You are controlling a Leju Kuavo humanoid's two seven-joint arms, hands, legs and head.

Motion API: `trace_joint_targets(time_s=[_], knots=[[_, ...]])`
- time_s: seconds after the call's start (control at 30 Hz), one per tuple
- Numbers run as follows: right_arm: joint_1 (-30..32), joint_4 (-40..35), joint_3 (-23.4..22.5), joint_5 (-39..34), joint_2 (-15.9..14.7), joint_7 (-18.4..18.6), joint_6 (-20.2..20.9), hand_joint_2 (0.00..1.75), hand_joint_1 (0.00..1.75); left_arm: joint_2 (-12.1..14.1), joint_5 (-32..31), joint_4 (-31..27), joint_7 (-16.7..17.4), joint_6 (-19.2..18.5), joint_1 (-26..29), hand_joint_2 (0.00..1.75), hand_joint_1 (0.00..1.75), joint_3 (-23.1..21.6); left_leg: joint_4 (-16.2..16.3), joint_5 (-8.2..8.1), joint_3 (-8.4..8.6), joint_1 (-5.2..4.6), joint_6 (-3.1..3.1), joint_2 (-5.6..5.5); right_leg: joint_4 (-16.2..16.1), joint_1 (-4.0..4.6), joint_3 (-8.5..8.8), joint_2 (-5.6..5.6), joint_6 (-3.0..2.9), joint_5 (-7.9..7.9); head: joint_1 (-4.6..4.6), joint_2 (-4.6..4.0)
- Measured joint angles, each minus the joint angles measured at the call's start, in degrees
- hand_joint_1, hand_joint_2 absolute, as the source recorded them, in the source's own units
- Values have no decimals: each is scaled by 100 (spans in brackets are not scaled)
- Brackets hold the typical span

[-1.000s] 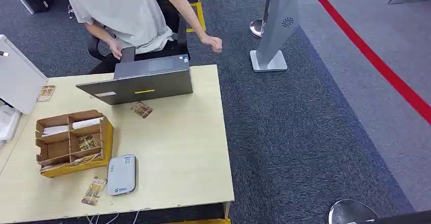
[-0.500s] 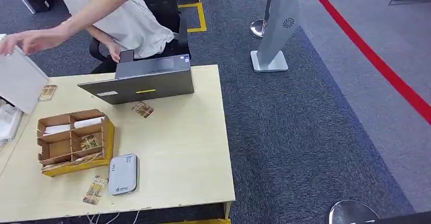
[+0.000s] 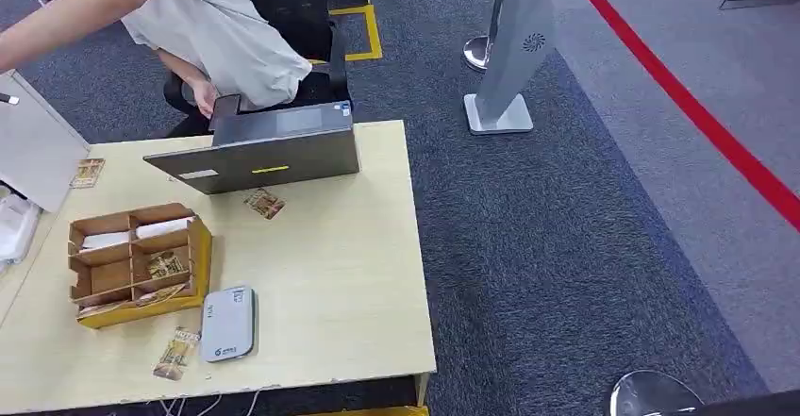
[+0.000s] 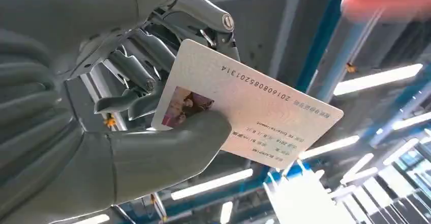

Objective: Pass the card to the sensor for recognition and then transmit it.

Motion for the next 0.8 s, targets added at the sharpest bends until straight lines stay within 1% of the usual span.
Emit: trace_joint_targets(time_s=[0.07,0.2,0.33,0.53,0.8], knots=[[-2,0,2,4,0,9,-4,0,0,-154,-22,175,22,55,-123,175,175,-90,1,0,-1,0,0,-6,-2,-1,2,-7,2,0,0,0],[-3,0,11,4,0,13,-4,0,0,-610,-55,728,107,352,-377,175,175,-333,1,1,-1,-1,1,-14,-1,-2,6,-16,3,2,0,0],[-1,0,13,0,-2,2,24,0,0,-858,-55,1034,205,407,-471,175,175,-527,1,2,-2,0,0,1,-1,-1,0,2,5,10,0,0],[-1,0,15,-2,-4,-13,31,0,0,-1023,-55,1232,210,459,-488,175,175,-682,1,2,-2,1,0,4,0,-1,-2,8,5,10,0,0],[0,0,13,-7,-7,-13,35,0,0,-1107,-52,1342,210,479,-516,175,175,-759,1,1,-4,1,-1,15,0,-1,-5,20,5,10,0,2]])
